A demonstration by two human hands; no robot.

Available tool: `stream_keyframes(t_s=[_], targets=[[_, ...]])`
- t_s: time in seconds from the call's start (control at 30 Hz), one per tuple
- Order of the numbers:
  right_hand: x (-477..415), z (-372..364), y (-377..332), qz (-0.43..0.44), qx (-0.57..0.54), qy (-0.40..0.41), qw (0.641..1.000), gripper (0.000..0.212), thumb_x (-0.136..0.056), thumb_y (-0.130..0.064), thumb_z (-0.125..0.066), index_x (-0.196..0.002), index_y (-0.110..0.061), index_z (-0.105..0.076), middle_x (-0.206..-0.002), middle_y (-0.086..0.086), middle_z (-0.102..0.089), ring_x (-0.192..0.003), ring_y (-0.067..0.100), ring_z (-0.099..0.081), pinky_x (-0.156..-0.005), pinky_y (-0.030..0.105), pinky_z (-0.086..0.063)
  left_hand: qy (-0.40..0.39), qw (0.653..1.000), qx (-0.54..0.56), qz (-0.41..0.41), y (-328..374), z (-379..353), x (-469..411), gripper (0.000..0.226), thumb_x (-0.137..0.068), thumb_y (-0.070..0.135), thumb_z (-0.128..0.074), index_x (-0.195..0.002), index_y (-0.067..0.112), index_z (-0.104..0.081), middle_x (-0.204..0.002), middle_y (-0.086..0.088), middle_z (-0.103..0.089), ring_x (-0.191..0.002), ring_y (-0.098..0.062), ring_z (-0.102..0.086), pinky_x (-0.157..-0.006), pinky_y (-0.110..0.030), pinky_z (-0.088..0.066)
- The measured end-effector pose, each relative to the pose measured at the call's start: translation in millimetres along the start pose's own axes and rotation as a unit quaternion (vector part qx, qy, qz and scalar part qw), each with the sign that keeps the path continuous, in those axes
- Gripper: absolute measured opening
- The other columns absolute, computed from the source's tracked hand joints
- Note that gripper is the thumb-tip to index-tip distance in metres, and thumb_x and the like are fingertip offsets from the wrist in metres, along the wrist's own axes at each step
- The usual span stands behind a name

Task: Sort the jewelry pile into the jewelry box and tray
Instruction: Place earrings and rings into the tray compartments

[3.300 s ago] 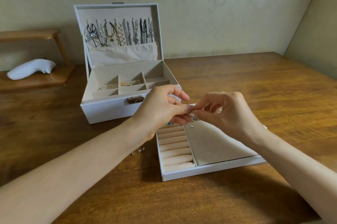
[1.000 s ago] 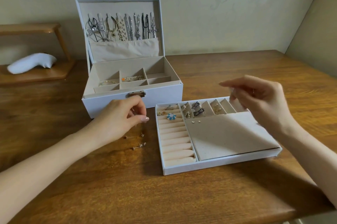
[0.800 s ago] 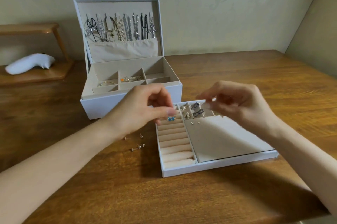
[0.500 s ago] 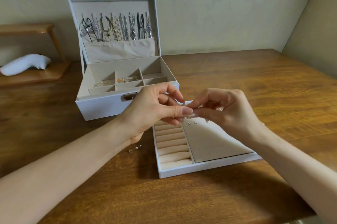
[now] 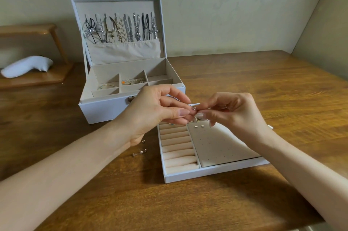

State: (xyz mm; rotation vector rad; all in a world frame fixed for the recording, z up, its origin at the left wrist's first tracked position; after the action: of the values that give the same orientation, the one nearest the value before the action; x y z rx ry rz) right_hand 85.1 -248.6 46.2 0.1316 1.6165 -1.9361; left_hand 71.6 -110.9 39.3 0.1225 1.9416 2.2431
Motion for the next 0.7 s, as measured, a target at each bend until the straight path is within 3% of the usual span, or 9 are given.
stream_keyframes(t_s=[0.1, 0.23, 0.3, 0.43, 0.53, 0.7], targets=[[-0.5, -2.9, 2.0, -0.014, -0.012, -0.006, 1.000, 0.005, -0.066, -0.020, -0.074, -0.069, -0.017, -0.071, -0.074, 0.000, -0.074, -0.062, 0.025, -0.063, -0.053, 0.023, -0.051, -0.005, 0.999, -0.035, -0.021, 2.8, -1.7, 2.4, 0.020, -0.079, -0.011, -0.064, -0.091, 0.005, -0.063, -0.081, -0.010, -0.074, -0.077, -0.021, -0.072, -0.065, -0.025, -0.058], [-1.3, 0.7, 1.4, -0.022, 0.024, 0.011, 0.999, 0.013, -0.065, -0.026, -0.076, -0.069, -0.014, -0.071, -0.071, 0.005, -0.073, -0.062, 0.031, -0.063, -0.053, 0.030, -0.051, 0.002, 0.995, -0.090, -0.046, 5.9, -4.2, 3.7, 0.022, -0.082, -0.011, -0.063, -0.091, 0.009, -0.065, -0.082, -0.006, -0.074, -0.079, -0.015, -0.072, -0.066, -0.024, -0.057], [-3.3, 6.8, 4.1, -0.043, 0.043, 0.013, 0.998, 0.012, -0.068, -0.024, -0.077, -0.070, -0.013, -0.071, -0.069, 0.006, -0.071, -0.059, 0.026, -0.059, -0.055, 0.032, -0.048, 0.004, 0.989, -0.132, -0.062, 8.9, -3.7, 4.9, 0.017, -0.084, -0.006, -0.063, -0.092, 0.009, -0.065, -0.084, -0.005, -0.074, -0.079, -0.013, -0.072, -0.066, -0.024, -0.057], [2.3, 22.0, 33.9, -0.187, 0.073, -0.009, 0.980, 0.008, -0.072, -0.016, -0.078, -0.068, -0.012, -0.073, -0.054, -0.002, -0.059, -0.049, 0.006, -0.044, -0.045, 0.015, -0.031, 0.025, 0.985, -0.161, -0.059, 6.3, 12.8, 10.2, 0.010, -0.088, 0.001, -0.060, -0.093, 0.009, -0.063, -0.084, -0.002, -0.074, -0.078, -0.011, -0.071, -0.064, -0.025, -0.059], [12.0, 24.0, 54.0, -0.277, 0.081, -0.034, 0.957, 0.006, -0.073, -0.011, -0.079, -0.072, -0.007, -0.075, -0.053, 0.002, -0.056, -0.046, 0.009, -0.042, -0.042, 0.015, -0.027, 0.049, 0.984, -0.166, -0.042, -0.1, 27.2, 12.1, 0.008, -0.086, 0.007, -0.062, -0.093, 0.011, -0.063, -0.084, 0.000, -0.074, -0.077, -0.010, -0.070, -0.062, -0.023, -0.058], [13.8, 15.7, 60.1, -0.339, 0.071, -0.081, 0.935, 0.012, -0.073, -0.007, -0.077, -0.082, 0.000, -0.074, -0.054, 0.009, -0.058, -0.035, 0.007, -0.034, -0.035, 0.014, -0.022, 0.059, 0.979, -0.194, -0.031, -8.7, 37.8, 15.5, 0.008, -0.088, 0.009, -0.061, -0.092, 0.015, -0.063, -0.084, 0.003, -0.074, -0.077, -0.009, -0.070, -0.061, -0.021, -0.057]])
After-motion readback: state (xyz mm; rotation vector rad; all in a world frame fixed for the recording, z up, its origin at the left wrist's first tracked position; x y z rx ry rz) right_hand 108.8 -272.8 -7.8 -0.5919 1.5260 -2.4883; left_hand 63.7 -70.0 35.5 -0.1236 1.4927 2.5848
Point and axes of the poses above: each hand's wrist, its own x-axis away from the middle knuckle, its own z-axis out of the back of the hand, y = z × x, the point moved 9 cm from there along -x, towards the middle knuckle
